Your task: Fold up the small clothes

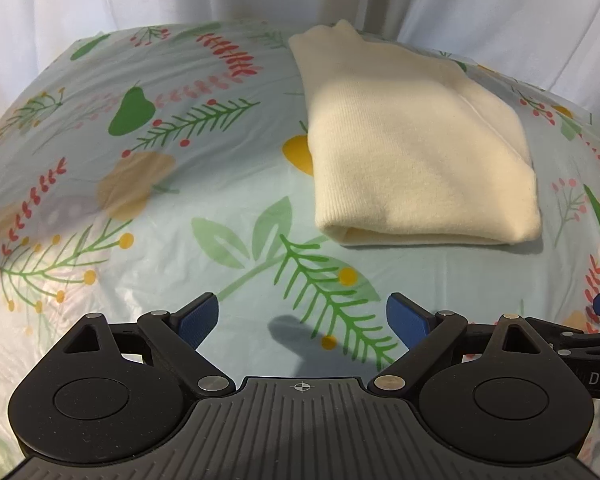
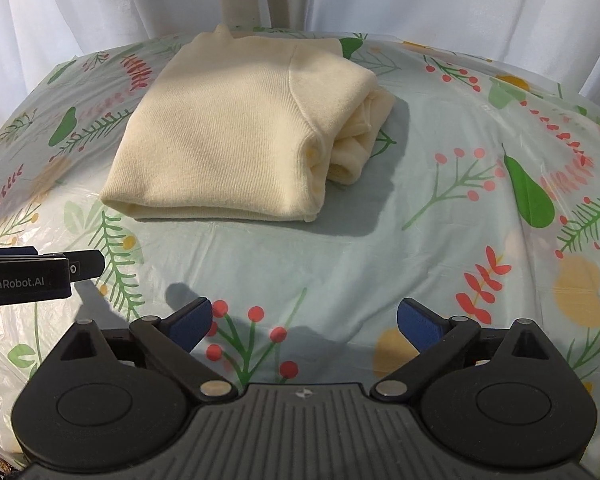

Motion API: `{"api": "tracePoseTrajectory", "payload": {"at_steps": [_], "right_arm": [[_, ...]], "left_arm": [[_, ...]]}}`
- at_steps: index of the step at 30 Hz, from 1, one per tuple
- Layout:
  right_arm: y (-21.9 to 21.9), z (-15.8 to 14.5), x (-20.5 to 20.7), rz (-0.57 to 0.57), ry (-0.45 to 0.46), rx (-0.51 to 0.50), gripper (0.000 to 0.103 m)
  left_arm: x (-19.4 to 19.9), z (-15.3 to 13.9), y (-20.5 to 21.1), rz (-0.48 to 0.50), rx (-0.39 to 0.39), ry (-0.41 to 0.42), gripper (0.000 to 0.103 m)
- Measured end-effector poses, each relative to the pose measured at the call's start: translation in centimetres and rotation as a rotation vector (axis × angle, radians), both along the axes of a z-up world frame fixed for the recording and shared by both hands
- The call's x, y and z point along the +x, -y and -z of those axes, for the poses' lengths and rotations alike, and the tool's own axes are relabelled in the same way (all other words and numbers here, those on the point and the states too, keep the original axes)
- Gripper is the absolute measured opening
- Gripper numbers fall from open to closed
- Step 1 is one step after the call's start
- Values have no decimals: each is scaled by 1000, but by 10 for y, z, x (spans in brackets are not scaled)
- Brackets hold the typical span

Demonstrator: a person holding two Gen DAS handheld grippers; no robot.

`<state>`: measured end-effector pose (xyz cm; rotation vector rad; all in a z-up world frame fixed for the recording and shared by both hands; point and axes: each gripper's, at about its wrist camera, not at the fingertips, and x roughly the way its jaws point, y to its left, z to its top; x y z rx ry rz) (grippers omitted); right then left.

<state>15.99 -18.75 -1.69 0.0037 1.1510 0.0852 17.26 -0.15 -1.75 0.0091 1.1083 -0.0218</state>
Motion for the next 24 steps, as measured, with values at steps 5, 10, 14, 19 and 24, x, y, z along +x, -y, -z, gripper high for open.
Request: {"api": "tracePoseTrajectory", "payload": {"at_steps": [5,10,14,19,24], "right_arm": [[-5,-1,10,35,-41,-8,99],[-10,-11,14,55,-17,-11,99],[-15,-13,15,45,-17,-17,99],[-18,-16,15,46,-14,-26,99],[-18,-18,14,48,-13,-35,99]], "left_arm": [[5,1,5,11,43,-24,95],[8,-1,5,10,44,-29,95],[8,-1,5,11,45,-32,95],[8,-2,4,14,44,-30,95],[6,-3,4,22,44,-28,95]]}}
